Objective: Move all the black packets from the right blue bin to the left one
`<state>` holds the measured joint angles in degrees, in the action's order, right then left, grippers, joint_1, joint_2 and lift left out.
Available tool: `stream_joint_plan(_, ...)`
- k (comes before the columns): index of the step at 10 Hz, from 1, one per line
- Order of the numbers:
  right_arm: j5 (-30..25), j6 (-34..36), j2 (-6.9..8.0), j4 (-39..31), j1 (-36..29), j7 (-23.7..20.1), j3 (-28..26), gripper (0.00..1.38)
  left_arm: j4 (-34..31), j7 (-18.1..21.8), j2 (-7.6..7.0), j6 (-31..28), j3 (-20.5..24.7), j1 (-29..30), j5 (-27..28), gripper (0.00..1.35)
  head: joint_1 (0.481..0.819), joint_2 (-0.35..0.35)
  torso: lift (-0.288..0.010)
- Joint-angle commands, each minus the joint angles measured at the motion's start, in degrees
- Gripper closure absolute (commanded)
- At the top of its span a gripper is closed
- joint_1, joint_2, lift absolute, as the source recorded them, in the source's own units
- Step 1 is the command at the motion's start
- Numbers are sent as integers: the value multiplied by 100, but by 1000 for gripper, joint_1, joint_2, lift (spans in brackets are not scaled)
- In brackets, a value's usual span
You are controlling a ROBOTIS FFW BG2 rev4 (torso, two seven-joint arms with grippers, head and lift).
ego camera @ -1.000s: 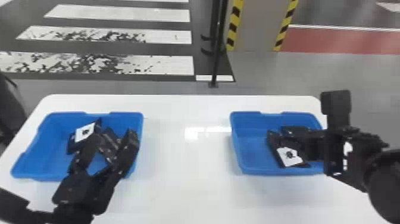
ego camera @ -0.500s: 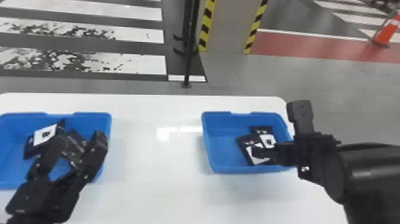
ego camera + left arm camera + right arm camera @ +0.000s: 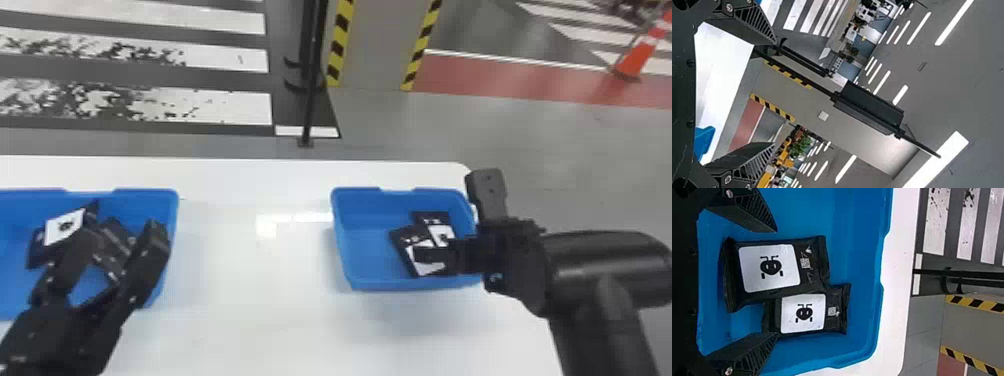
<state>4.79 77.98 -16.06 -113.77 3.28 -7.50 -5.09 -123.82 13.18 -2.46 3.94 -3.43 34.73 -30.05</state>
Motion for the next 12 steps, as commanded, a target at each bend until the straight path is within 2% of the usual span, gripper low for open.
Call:
stream_joint_plan(1,-33,-8,-2,232,151,29,109,88,0,0,0,14,0,0,0,117,695,-225,-140)
stream_joint_plan(6,-67,48,-20,584,362,117,418,98,42,0,26,112,34,-14,-11,119,695,-209,-140)
stream_joint_plan(12,-124,175,-20,724,376,187,463,111,70,0,26,168,34,-14,-11,121,695,-207,-140)
